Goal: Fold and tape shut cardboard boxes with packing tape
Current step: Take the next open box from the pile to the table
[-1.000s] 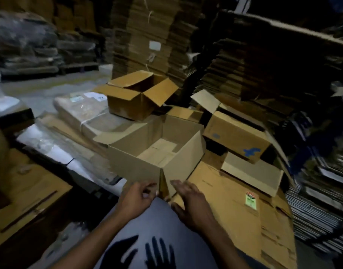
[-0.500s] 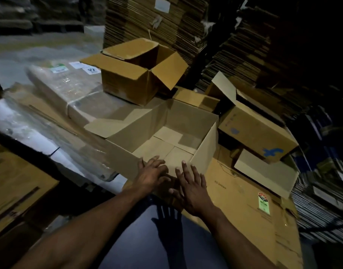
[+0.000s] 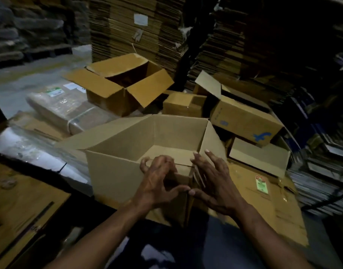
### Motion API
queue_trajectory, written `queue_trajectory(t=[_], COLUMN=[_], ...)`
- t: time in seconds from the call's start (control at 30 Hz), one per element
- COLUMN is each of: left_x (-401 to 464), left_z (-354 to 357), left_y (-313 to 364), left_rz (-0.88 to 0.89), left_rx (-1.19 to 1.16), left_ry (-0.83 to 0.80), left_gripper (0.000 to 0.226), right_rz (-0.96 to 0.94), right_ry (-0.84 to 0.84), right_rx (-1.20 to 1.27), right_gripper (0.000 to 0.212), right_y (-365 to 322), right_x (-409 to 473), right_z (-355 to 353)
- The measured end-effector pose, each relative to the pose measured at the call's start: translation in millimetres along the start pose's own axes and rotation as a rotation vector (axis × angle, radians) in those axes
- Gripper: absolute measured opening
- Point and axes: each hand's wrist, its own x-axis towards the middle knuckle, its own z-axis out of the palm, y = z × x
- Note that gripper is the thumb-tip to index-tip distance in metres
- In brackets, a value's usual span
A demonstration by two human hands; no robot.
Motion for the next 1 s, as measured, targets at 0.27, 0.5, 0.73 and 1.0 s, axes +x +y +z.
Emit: queue_trajectory(t=[0.27, 0.5, 0.73, 1.0], left_x=[-206, -287, -319, -348], left_z=[6, 7, -16, -28], left_y=[90, 121, 121, 129], left_rz=[0.149, 0.163, 0.003, -1.102], left_rx=[0.018, -0.027, 0.224, -0.551], left_ry=[-0.027, 0.051, -0.001, 0.414], left_gripper=[0.064, 0.044, 0.032, 0.065], right_rz=[-0.147, -0.093, 0.075, 0.156], right_ry=[-0.079, -0.002, -0.114, -0.1], right_rx=[0.022, -0.008, 0.041, 0.034], right_gripper=[0.059, 0.05, 0.056, 0.066], right_y=[-59, -134, -183, -173], right_x=[-190, -304, -346, -321], right_z=[49, 70, 61, 36])
